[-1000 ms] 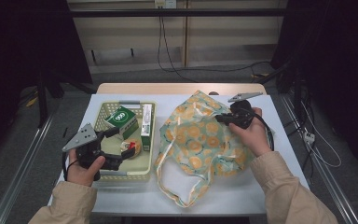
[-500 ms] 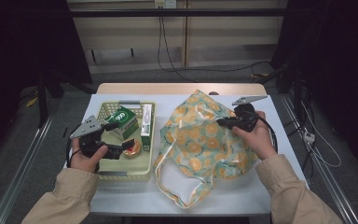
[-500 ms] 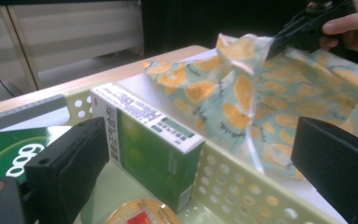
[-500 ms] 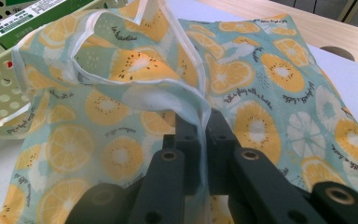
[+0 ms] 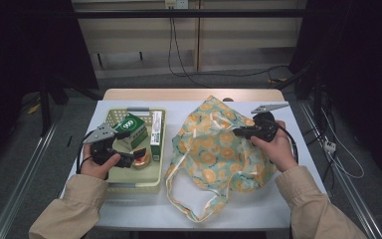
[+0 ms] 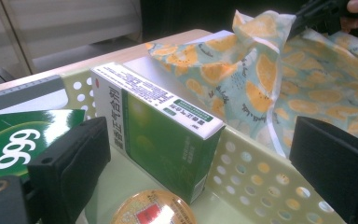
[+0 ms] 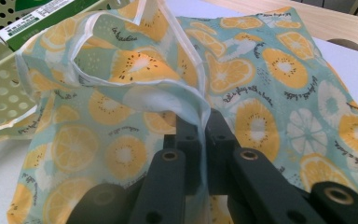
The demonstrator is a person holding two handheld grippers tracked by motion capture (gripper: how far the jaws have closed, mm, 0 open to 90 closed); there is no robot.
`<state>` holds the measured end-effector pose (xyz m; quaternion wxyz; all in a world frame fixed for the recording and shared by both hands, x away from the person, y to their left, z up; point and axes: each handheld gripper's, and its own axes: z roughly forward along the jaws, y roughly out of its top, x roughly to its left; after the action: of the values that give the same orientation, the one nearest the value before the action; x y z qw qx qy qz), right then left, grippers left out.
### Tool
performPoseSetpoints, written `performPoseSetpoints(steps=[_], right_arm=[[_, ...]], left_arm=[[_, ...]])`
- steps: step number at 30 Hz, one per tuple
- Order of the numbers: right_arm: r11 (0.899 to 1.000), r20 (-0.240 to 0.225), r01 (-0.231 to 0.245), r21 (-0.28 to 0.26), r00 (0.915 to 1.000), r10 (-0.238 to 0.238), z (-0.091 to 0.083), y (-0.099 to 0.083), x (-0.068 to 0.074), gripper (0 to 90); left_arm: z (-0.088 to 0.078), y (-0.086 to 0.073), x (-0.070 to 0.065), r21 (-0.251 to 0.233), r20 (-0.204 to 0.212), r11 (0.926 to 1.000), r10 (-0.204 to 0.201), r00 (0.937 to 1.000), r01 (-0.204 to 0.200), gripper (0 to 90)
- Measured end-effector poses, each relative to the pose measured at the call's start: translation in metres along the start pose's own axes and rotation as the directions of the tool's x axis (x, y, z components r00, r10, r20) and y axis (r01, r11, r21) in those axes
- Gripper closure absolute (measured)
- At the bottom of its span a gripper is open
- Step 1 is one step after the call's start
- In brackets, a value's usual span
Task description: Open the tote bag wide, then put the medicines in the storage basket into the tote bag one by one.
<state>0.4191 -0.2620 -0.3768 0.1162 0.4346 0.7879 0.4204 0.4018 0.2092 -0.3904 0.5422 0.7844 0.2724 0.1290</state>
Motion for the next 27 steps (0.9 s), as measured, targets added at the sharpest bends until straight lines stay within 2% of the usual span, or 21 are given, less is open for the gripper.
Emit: performPoseSetpoints(steps=[8,11,17,20,22,24,25,27], right_arm=[[1.0,-0.01,-0.004,0.001,0.9999,0.004,0.0,0.0,-0.001,86.9],[1.0,-0.012,-0.002,0.0,0.9999,0.002,0.0,0.0,-0.001,87.0],[1.0,-0.014,0.002,0.0,0.9999,-0.002,-0.001,0.0,0.0,87.0],[1.0,-0.013,0.006,0.002,0.9999,-0.006,0.0,0.0,0.001,87.1],[1.0,-0.016,0.003,-0.001,0.9999,-0.003,-0.001,0.0,0.001,87.1],[1.0,-0.017,0.002,0.002,0.9999,-0.002,-0.001,-0.001,0.002,87.1],[1.0,-0.016,0.006,0.006,0.9998,-0.006,-0.001,-0.001,0.002,87.1],[1.0,-0.011,0.009,0.004,0.9999,-0.009,-0.002,-0.001,0.002,87.1]], left_arm=[[0.004,-0.005,0.006,0.038,-0.001,0.9993,0.004,1.0,-0.004,4.8],[0.005,-0.008,0.008,0.042,-0.008,0.999,-0.012,0.9999,0.013,4.8],[0.009,-0.011,0.011,0.075,-0.013,0.9971,-0.005,0.9999,0.006,4.9],[0.012,-0.013,0.012,0.093,0.002,0.9957,0.005,1.0,-0.005,5.0],[0.014,-0.015,0.012,0.102,0.016,0.9947,-0.007,0.9998,0.005,5.0],[0.016,-0.018,0.013,0.123,0.01,0.9923,-0.017,0.9998,0.016,5.0],[0.016,-0.019,0.014,0.128,0.01,0.9917,-0.01,0.9999,0.008,5.0],[0.018,-0.019,0.013,0.135,0.03,0.9908,-0.018,0.9994,0.013,5.3]])
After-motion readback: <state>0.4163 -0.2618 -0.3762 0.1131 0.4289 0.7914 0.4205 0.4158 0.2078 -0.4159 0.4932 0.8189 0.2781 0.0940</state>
